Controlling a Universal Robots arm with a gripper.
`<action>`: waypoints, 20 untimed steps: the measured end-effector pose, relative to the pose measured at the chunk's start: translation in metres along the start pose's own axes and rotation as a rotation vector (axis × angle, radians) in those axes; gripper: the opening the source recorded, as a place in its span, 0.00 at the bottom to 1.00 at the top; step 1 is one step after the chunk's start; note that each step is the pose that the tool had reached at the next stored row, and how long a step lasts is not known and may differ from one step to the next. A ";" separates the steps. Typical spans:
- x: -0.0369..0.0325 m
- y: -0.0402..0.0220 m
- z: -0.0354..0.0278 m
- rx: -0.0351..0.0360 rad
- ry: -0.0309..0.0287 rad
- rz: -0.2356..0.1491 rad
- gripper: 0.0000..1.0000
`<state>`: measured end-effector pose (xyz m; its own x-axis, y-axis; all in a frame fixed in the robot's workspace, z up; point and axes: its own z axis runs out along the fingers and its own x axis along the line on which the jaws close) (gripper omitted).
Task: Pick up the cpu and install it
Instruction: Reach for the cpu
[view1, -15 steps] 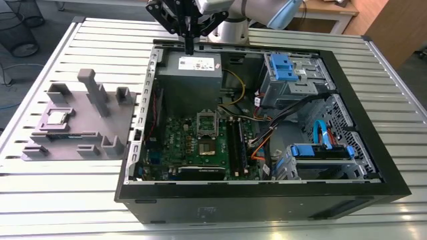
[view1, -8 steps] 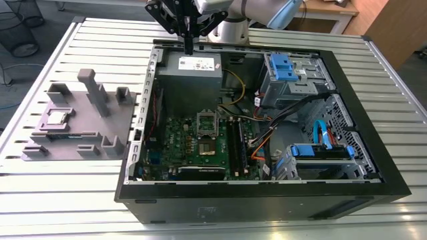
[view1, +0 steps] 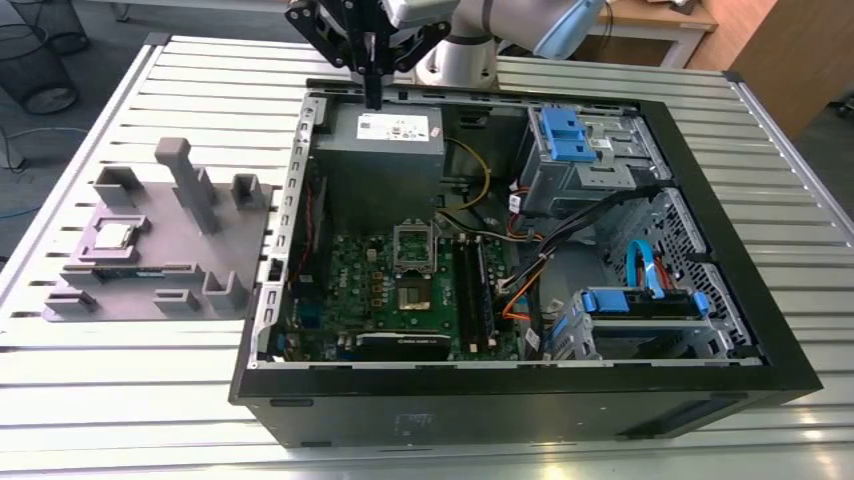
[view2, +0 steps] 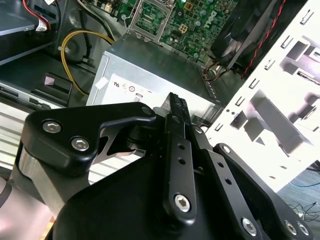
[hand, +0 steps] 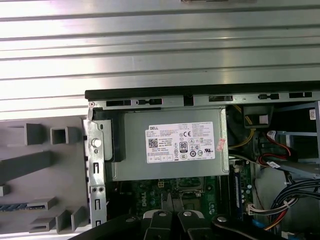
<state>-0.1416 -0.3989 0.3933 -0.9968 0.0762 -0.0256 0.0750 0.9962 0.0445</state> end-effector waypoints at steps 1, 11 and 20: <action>0.0012 -0.0001 -0.0001 0.0001 0.0000 0.000 0.11; 0.0108 -0.0008 -0.0003 0.0000 -0.0007 0.000 0.11; 0.0127 -0.0010 -0.0004 0.0000 -0.0007 0.000 0.11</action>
<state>-0.1543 -0.3989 0.3933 -0.9967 0.0762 -0.0262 0.0750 0.9962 0.0444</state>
